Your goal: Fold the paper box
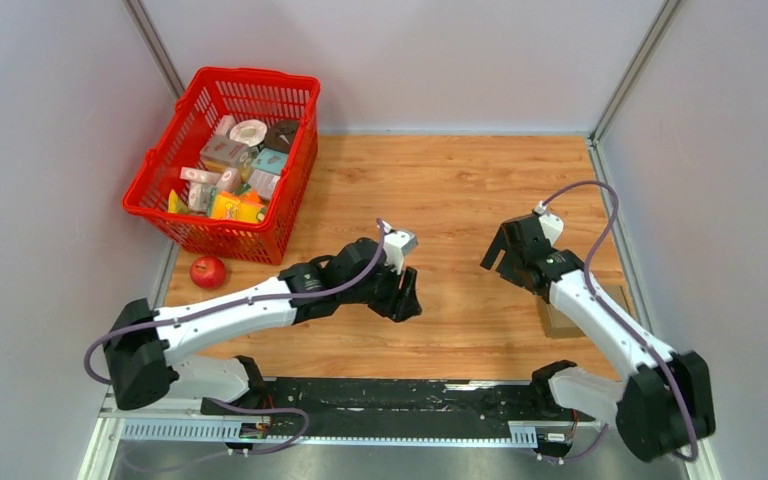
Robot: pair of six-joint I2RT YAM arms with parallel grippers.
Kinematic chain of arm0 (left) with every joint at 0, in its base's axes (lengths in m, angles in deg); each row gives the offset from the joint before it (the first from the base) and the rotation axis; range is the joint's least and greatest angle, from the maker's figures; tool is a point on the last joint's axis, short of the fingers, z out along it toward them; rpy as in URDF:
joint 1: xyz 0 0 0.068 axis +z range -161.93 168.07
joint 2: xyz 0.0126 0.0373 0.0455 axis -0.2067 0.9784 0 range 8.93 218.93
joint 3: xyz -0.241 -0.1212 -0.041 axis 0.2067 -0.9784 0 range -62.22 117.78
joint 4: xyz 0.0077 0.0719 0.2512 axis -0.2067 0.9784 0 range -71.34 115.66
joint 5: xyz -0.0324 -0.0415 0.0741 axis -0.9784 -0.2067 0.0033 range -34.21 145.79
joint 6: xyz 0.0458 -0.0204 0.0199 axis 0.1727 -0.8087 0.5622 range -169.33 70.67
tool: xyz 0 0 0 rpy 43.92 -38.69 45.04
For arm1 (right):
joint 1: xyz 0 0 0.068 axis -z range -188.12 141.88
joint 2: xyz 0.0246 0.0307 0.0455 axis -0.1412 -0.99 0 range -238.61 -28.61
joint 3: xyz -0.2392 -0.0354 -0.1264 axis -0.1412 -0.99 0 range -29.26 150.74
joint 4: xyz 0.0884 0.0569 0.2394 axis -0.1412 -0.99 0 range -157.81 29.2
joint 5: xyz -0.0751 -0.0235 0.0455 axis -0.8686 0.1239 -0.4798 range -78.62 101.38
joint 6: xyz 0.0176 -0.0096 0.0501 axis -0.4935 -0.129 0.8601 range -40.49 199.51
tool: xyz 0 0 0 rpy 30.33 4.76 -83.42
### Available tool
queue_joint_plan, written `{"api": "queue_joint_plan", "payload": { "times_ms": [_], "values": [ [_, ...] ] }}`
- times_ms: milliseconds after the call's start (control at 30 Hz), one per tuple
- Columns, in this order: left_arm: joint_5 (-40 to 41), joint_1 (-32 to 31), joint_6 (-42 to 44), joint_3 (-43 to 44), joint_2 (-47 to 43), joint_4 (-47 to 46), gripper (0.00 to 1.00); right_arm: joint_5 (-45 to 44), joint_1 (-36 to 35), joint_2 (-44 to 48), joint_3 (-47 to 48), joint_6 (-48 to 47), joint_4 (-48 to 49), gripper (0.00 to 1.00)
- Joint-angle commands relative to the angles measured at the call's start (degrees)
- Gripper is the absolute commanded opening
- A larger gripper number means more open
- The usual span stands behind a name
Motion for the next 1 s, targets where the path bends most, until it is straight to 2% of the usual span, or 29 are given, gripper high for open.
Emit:
{"api": "queue_joint_plan", "payload": {
  "times_ms": [0, 100, 133, 300, 467, 533, 767, 867, 967],
  "values": [
    [10.75, 1.75, 4.97, 2.63, -9.27, 7.82, 0.60, -1.54, -4.52, 12.98, 5.87, -9.36, -4.53, 0.91],
    [17.25, 3.33, 9.10, 5.70, -15.51, 12.92, 0.66, 0.04, -4.61, 20.80, 10.09, -16.74, -7.26, 0.94],
    [19.29, 3.52, 11.63, 6.50, -17.27, 13.82, 0.68, 0.05, -4.61, 22.84, 11.41, -18.08, -7.71, 1.00],
    [30.19, 4.13, 22.52, 13.86, -28.79, 17.42, 0.73, -1.97, -4.61, 35.48, 19.58, -23.45, -5.01, 1.00],
    [32.49, 4.13, 29.67, 19.68, -38.44, 16.47, 0.79, -1.28, -4.61, 42.71, 24.42, -26.96, 1.15, 1.00],
    [32.49, 4.13, 31.60, 19.78, -40.65, 14.53, 0.83, -0.57, -4.61, 44.03, 25.04, -27.06, 2.91, 1.00],
    [33.90, 4.13, 33.01, 20.57, -44.35, 15.23, 0.83, 1.54, -4.61, 44.92, 24.16, -26.79, 4.59, 1.00],
    [33.90, 4.13, 33.19, 21.00, -44.27, 15.85, 0.84, 9.33, -4.61, 44.75, 23.28, -29.77, 4.59, 1.00],
    [33.81, 4.22, 33.10, 21.80, -43.92, 16.99, 0.83, 10.42, -4.61, 43.60, 23.90, -28.55, 2.66, 1.00]
  ]
}}
